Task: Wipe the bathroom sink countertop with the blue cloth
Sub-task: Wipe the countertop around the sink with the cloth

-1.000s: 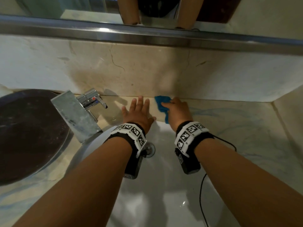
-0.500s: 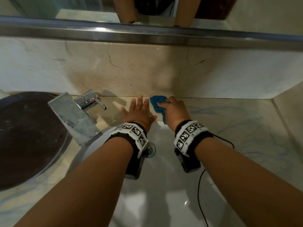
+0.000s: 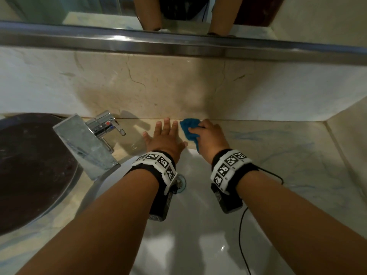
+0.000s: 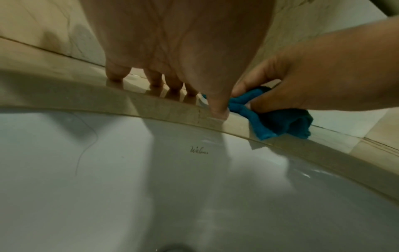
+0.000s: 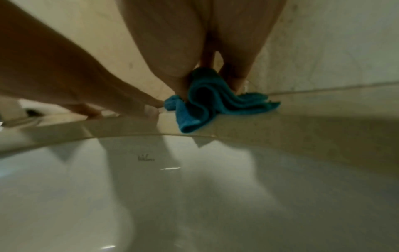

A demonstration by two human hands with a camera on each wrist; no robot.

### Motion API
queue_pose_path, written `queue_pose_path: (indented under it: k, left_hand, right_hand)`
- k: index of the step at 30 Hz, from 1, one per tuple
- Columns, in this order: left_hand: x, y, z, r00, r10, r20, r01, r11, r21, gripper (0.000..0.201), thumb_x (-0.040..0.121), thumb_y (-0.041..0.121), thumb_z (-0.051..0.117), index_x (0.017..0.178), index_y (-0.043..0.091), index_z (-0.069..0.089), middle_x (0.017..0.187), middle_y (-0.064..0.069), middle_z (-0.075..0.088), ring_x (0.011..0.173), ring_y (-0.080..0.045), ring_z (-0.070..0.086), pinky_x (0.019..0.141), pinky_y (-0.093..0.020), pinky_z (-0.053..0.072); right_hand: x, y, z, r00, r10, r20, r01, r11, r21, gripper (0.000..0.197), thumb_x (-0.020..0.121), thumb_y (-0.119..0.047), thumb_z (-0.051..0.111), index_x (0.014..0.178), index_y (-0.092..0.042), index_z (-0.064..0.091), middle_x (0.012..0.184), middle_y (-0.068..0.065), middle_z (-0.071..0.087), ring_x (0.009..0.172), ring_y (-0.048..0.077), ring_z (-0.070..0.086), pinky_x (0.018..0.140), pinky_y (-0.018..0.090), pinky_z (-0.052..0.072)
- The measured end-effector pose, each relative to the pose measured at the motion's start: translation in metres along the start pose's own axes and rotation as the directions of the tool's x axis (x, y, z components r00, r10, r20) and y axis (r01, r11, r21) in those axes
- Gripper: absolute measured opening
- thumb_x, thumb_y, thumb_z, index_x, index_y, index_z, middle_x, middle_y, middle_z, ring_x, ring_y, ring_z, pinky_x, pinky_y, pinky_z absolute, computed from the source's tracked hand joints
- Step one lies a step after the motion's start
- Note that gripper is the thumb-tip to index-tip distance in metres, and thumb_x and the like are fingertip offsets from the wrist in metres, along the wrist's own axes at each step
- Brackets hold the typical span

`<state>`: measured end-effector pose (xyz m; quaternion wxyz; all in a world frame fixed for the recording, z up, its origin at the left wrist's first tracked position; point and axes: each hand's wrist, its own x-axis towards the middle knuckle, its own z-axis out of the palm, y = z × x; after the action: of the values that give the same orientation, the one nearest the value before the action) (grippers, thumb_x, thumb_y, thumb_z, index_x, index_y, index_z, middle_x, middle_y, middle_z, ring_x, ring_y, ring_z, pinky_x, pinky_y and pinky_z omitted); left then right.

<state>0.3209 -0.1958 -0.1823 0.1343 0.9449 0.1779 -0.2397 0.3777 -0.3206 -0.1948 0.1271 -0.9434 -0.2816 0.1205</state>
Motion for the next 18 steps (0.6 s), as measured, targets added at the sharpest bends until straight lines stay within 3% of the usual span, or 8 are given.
queue_pose_path:
  k: [1,4,10,13,16,18]
  left_hand:
    - [0.0,0.0,-0.001,1.0,-0.001,0.002,0.001,1.0,-0.007,0.073,0.095,0.054,0.033,0.149,0.028,-0.01,0.157,0.004,-0.019,0.145,-0.021,-0.012,0.114,-0.059,0.002]
    - [0.0,-0.001,-0.002,1.0,0.012,-0.002,-0.012,0.999,-0.043,0.074,0.094,0.052,0.037,0.149,0.028,-0.006,0.157,0.004,-0.017,0.146,-0.021,-0.011,0.114,-0.059,0.002]
    - [0.0,-0.001,0.001,1.0,0.006,-0.01,-0.006,0.999,-0.036,0.074,0.094,0.054,0.034,0.149,0.029,-0.008,0.157,0.004,-0.018,0.145,-0.02,-0.013,0.113,-0.059,0.0]
    - [-0.001,0.0,0.001,1.0,0.005,-0.017,-0.006,0.999,-0.031,0.073,0.095,0.054,0.034,0.149,0.028,-0.008,0.157,0.004,-0.018,0.145,-0.021,-0.012,0.113,-0.059,0.0]
    - [-0.001,0.0,0.001,1.0,0.002,-0.019,-0.002,1.0,-0.014,0.073,0.095,0.055,0.032,0.149,0.028,-0.009,0.157,0.004,-0.018,0.145,-0.02,-0.012,0.114,-0.058,0.002]
    - [-0.001,-0.001,0.0,1.0,-0.004,-0.011,0.003,1.0,-0.011,0.073,0.095,0.055,0.031,0.149,0.029,-0.01,0.157,0.004,-0.019,0.145,-0.02,-0.012,0.114,-0.058,0.002]
  right_hand:
    - [0.0,0.005,0.0,0.999,0.046,-0.001,-0.046,0.999,0.017,0.019,0.087,-0.024,0.057,0.105,-0.023,0.059,0.126,0.017,0.05,0.108,0.032,0.052,0.096,0.037,0.043]
    - [-0.005,0.032,-0.016,0.975,0.221,-0.025,-0.221,0.975,0.01,0.042,0.09,-0.01,0.051,0.131,-0.019,0.049,0.141,0.012,0.037,0.118,0.036,0.042,0.104,0.036,0.033]
    - [-0.01,0.059,-0.031,0.934,0.356,-0.041,-0.355,0.934,0.029,0.04,0.092,-0.007,0.044,0.131,-0.016,0.05,0.141,0.012,0.035,0.119,0.038,0.04,0.105,0.036,0.035]
    - [-0.009,0.039,-0.036,0.965,0.258,-0.04,-0.251,0.96,0.121,0.035,0.091,-0.008,0.047,0.125,-0.008,0.054,0.136,0.013,0.041,0.119,0.034,0.045,0.103,0.034,0.038]
    - [-0.014,0.016,-0.018,1.0,0.012,-0.004,-0.011,0.993,0.121,0.037,0.09,-0.011,0.048,0.125,-0.018,0.056,0.125,0.011,0.048,0.113,0.028,0.047,0.096,0.035,0.041]
    - [-0.015,0.014,-0.005,1.0,-0.003,0.023,0.0,0.99,0.139,0.029,0.088,-0.019,0.054,0.116,-0.019,0.061,0.121,0.01,0.048,0.107,0.024,0.051,0.096,0.035,0.043]
